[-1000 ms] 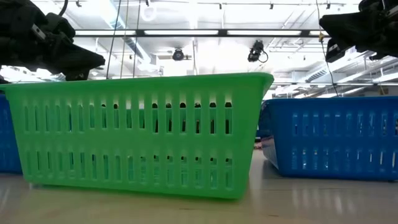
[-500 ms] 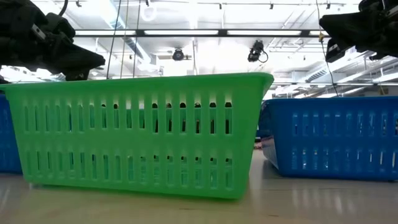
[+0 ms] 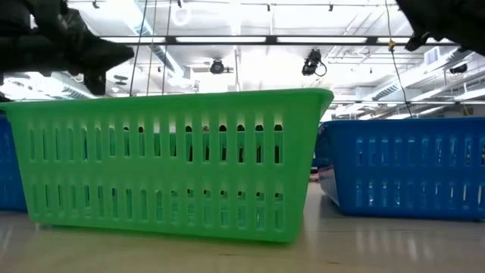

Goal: Sort crayons
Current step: Put the black crayon into the black bin

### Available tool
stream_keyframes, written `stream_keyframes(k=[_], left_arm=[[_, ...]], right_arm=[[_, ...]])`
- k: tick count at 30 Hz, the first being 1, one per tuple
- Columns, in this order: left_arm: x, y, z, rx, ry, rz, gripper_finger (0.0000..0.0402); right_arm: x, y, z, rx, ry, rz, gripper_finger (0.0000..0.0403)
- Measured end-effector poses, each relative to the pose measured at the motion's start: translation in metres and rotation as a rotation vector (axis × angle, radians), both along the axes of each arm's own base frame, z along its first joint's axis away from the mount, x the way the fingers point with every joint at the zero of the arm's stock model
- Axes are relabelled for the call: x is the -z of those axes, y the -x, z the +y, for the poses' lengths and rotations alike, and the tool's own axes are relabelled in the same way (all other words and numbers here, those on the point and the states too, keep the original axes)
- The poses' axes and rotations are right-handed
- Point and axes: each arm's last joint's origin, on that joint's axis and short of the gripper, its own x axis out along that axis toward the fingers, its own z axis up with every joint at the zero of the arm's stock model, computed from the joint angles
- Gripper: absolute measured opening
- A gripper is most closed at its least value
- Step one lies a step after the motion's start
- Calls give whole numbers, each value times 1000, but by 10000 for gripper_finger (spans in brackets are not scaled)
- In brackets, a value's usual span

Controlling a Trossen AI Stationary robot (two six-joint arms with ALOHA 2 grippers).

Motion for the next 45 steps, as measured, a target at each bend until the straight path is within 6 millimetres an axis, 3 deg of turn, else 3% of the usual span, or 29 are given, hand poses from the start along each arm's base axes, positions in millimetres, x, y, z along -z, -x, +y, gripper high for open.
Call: stream_keyframes(k=[8, 14, 21, 27, 37, 45], left_arm=[[-2, 1, 1, -34, -62, -10, 46], [-3, 1, 1, -33, -59, -18, 46], [-4, 1, 1, -43, -85, -24, 46], [-4, 1, 5, -153, -92, -15, 46], [3, -9, 16, -239, -36, 98, 46], [-35, -15, 14, -196, -17, 311, 46]], right_arm=[[1, 1, -8, 159, -257, -20, 35], [3, -1, -8, 128, -326, -16, 35], [6, -6, -13, 241, -397, 9, 35], [9, -16, -18, 300, -432, 64, 30], [-8, -59, -22, 297, -415, 294, 18], [-20, -100, -24, 312, -369, 472, 18]])
